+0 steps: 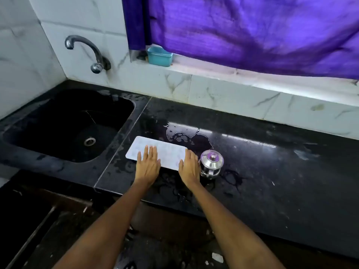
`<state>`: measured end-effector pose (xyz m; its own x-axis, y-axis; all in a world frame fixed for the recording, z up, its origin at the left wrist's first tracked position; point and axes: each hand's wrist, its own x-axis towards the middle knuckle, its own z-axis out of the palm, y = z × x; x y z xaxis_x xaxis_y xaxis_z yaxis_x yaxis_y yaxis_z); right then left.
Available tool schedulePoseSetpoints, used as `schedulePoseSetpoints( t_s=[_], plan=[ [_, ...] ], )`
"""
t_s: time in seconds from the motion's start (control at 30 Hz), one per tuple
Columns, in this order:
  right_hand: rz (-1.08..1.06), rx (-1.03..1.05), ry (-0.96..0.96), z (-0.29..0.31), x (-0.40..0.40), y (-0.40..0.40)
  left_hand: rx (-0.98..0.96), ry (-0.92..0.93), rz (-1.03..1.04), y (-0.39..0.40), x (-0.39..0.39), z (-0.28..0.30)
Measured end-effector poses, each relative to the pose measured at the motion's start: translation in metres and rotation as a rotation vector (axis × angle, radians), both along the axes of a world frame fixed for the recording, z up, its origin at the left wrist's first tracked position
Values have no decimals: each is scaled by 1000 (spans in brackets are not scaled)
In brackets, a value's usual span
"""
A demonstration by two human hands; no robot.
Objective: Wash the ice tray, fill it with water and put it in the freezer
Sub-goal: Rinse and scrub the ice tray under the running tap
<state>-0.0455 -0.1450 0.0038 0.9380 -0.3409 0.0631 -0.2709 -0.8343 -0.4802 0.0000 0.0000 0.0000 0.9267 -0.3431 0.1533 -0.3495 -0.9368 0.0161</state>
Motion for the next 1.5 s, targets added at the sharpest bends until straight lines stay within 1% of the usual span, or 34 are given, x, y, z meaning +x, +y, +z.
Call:
schedulePoseSetpoints(
  t_s=[0.03,0.07,0.1,0.2,0.27,0.33,0.4,0.47,0.57,0.63,0.7,0.77,0.83,0.93,1.1,1.23,1.4,1.5],
  plan=[
    [-49,49,54,1,2,4,-4,64,16,9,4,-6],
    [-111,92,88,2,4,10,-57,157,28,18,5,-4],
    [-188,134,116,0,6,15,-111,189,48,27,10,-6],
    [-388,272,185,0,19,30,-287,264,202,49,24,5],
    [-499,336,199,3,31,38,-383,322,265,62,38,11],
    [-605,390,202,4,40,42,-488,334,304,70,54,14],
    [-681,449,190,5,49,48,-617,412,373,76,69,19],
    [-716,534,155,8,56,52,-673,516,451,80,83,20],
    [-691,597,130,20,68,59,-684,665,539,94,102,21],
    [-643,586,129,31,84,58,-806,714,595,105,119,29],
    [-574,601,119,44,106,57,-891,691,619,114,141,40],
    [-514,594,99,59,133,58,-896,654,572,118,167,55],
    [-504,594,49,69,153,64,-891,632,517,124,185,67],
    [-472,561,-3,73,188,80,-923,580,498,137,212,73],
    [-368,511,37,73,237,109,-1094,547,607,176,241,67],
    [-312,509,143,70,278,134,-1294,614,669,209,274,51],
    [-326,539,246,58,331,176,-1341,710,715,251,319,28],
    [-334,571,283,59,369,203,-1280,577,724,268,347,37]
  ],
)
